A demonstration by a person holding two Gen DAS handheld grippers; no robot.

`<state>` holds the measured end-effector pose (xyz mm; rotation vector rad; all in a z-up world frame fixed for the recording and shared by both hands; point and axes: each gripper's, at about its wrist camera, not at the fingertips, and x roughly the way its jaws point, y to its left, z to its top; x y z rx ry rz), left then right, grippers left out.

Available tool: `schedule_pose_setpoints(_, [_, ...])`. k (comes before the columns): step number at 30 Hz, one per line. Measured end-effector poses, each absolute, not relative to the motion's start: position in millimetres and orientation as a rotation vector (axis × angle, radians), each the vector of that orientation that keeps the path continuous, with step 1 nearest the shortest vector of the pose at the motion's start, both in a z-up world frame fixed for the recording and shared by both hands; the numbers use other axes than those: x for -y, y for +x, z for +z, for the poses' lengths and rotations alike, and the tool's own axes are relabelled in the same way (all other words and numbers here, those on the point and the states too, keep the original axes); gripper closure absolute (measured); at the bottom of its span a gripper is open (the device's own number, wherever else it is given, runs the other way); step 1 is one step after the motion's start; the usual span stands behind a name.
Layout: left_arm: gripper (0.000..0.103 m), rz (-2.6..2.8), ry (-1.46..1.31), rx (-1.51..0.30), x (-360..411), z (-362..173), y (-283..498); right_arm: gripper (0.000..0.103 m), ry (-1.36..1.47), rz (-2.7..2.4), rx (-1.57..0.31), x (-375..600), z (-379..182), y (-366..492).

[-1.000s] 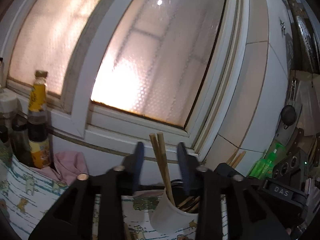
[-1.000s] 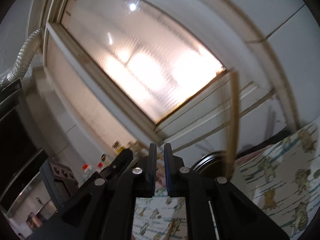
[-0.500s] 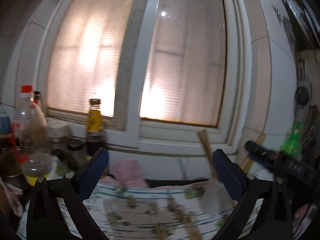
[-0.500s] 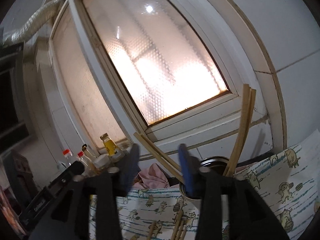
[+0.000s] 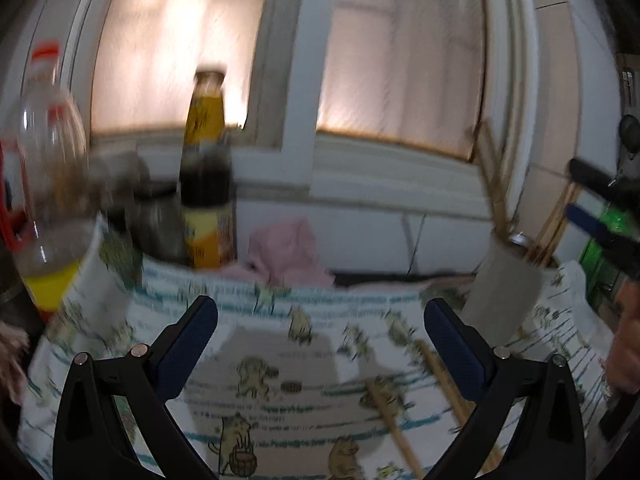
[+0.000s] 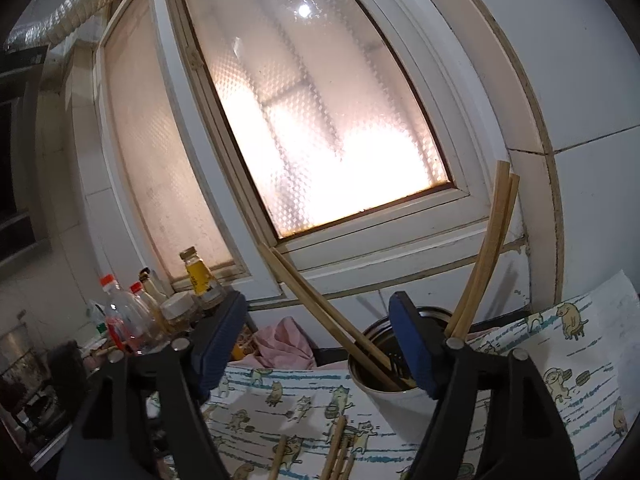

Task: Organize utensils
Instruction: 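Open both grippers over the cup and move them back to the cloth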

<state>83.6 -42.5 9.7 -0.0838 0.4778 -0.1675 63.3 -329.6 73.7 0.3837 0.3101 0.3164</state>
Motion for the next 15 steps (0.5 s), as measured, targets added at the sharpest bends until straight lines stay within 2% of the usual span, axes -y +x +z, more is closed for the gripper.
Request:
schedule_pose_setpoints(4, [0.000,-0.156,-0.117,-0.517,38.1,2.5,87.6,0.021,0.386,0.285,-0.320,327.2,71.2,65.1])
schedule_pose_setpoints(9, [0.000,-0.114,0.020,-0.530,57.6,-7.7,87.2,0.004,0.384,0.245,-0.307,320.2,70.5,59.6])
schedule_pose_setpoints(15, [0.000,-0.131,0.015,-0.560,57.5,-8.6,91.0,0.001,0.329,0.208,-0.285,306.7,69.2,53.6])
